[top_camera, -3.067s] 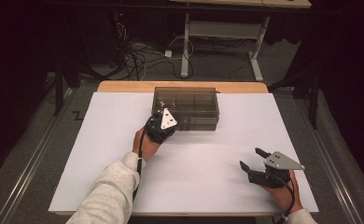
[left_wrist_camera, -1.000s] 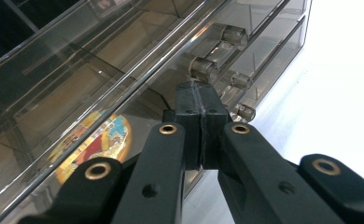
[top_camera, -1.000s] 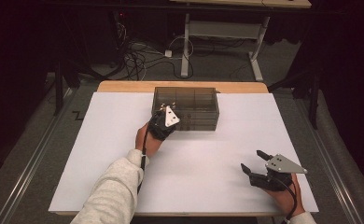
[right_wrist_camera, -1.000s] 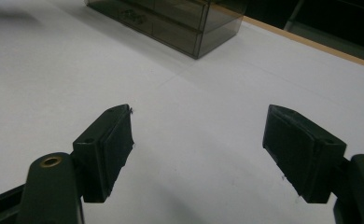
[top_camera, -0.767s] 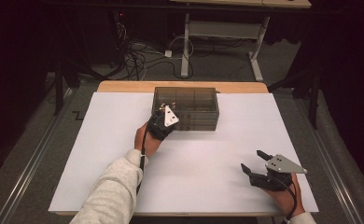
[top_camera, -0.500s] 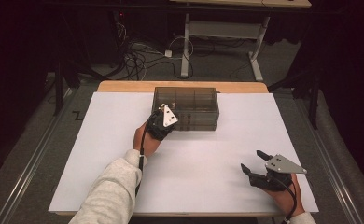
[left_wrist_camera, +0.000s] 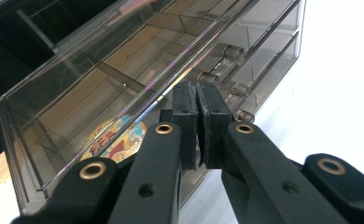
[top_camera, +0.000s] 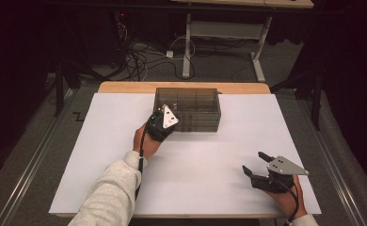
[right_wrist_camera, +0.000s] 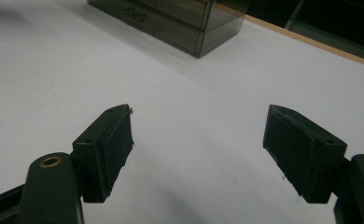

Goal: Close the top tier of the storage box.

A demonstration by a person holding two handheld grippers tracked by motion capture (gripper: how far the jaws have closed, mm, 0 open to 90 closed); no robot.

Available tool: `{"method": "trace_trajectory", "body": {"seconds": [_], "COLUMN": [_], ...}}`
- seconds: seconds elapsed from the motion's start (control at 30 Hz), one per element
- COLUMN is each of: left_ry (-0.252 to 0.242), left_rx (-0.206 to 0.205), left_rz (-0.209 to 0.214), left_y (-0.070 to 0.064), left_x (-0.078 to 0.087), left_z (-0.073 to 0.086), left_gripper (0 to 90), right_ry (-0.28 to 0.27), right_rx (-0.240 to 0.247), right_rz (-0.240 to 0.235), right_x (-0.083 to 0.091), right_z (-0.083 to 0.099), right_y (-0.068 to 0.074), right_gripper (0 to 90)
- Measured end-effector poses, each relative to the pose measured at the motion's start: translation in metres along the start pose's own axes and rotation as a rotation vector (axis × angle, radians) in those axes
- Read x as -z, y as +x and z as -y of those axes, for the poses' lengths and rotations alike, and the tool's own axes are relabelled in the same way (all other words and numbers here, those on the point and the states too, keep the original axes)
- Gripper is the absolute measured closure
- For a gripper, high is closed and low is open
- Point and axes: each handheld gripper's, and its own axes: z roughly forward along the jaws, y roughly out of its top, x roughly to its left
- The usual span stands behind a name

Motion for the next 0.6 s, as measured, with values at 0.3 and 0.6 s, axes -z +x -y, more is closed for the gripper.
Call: {"method": "trace_trajectory", "body": {"seconds": [0.3,0.6], "left_ry": [-0.024,-0.030], "left_rx": [-0.021,-0.014], "left_rz": [0.009,-0.003], "left_y": [-0.0014,-0.0030], "left_x": [0.0055,0.0051], "left_z": [-0.0031,-0.0041], "left_gripper": [73.9,50.1], "right_ry": [0.004,0.006], "right_rx": [0.000,0.001], "right_rz": [-0.003,-0.007], "right_x": [-0.0004,-0.0008], "right_z": [0.0002,0.0004], "right_y": [0.0004,0.0006], "right_gripper": [24.1,24.2]}}
